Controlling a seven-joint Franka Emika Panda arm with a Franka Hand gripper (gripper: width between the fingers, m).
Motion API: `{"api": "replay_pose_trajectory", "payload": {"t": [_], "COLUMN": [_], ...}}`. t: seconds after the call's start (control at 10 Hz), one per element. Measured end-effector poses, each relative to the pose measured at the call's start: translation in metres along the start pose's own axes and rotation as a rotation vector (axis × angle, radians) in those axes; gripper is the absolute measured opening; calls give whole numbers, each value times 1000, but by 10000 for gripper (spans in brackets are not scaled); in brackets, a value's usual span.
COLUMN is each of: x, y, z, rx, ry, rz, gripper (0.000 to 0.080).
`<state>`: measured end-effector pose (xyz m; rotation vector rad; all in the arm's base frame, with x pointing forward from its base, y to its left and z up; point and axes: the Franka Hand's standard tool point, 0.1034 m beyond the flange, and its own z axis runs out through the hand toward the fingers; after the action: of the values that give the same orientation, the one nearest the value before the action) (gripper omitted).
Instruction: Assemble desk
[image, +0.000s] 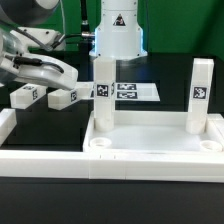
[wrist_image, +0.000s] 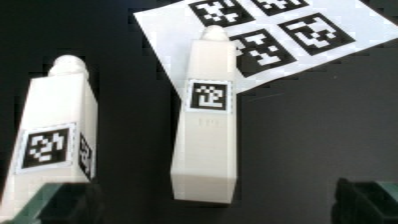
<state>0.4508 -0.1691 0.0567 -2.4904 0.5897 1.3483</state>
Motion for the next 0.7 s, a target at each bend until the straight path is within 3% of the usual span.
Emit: {"api": "replay_pose_trajectory", "payload": {"t": [0.4, 0.7], "x": [2, 12], "y": [-18, -19], "z": [3, 17], "rx": [-24, -35], "ry": [15, 28], "rz": [-18, -15], "gripper": [649, 649]}}
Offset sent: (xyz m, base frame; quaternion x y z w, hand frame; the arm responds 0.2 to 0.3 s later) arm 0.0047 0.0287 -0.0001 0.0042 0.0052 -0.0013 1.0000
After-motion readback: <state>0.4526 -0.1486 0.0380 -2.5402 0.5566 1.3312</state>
